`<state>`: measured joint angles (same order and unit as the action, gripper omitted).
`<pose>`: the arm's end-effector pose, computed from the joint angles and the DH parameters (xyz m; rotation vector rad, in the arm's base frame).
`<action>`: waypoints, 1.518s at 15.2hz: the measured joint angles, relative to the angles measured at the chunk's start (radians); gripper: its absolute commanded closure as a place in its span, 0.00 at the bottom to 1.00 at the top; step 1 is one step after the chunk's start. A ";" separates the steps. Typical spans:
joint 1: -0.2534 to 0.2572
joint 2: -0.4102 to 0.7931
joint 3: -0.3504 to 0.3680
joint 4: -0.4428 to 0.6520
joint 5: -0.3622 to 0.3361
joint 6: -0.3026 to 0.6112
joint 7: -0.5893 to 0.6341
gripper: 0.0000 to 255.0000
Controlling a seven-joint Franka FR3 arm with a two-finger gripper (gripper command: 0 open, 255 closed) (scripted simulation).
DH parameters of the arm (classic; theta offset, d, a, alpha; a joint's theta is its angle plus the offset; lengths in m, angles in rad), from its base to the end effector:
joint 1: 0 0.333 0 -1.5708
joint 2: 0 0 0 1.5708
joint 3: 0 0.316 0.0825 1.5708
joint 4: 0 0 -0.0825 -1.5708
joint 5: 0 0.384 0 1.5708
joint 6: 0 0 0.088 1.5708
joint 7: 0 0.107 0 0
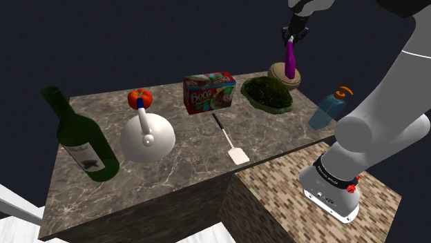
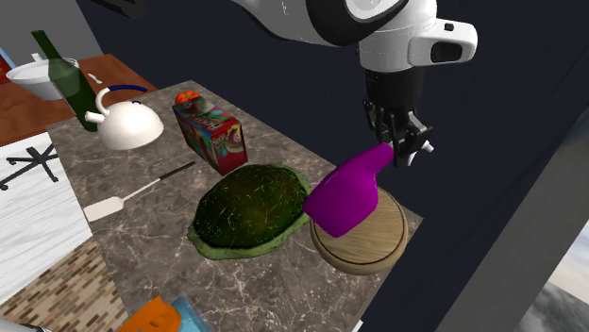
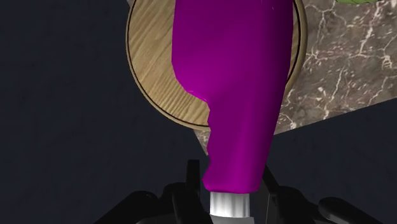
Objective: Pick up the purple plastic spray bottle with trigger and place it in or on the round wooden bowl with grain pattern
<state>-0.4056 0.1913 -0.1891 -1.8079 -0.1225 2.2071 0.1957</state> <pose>0.5253 -0.3523 0.4589 2.7606 -1.0403 0.2639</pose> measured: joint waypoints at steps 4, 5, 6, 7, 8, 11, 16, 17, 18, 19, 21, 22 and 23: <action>0.000 0.002 0.000 -0.004 0.000 0.006 0.001 1.00; 0.000 0.002 0.000 -0.004 0.000 0.006 0.001 1.00; 0.000 0.002 0.000 -0.004 0.000 0.006 0.001 0.00; 0.000 0.002 0.000 -0.004 0.000 0.006 0.001 0.00; 0.000 0.002 0.000 -0.004 0.000 0.006 0.001 0.00; 0.000 0.002 0.000 -0.004 0.000 0.006 0.001 0.00; 0.009 -0.044 0.003 0.033 -0.006 -0.077 0.004 0.00; 0.010 -0.046 0.004 0.043 -0.006 -0.088 0.005 0.00; 0.011 -0.052 0.004 0.042 -0.007 -0.094 0.005 0.00; 0.011 -0.054 0.004 0.043 -0.008 -0.097 0.005 0.00; 0.011 -0.056 0.004 0.043 -0.008 -0.100 0.005 0.00; 0.012 -0.057 0.004 0.043 -0.008 -0.101 0.006 0.00; 0.012 -0.057 0.004 0.043 -0.008 -0.101 0.006 0.00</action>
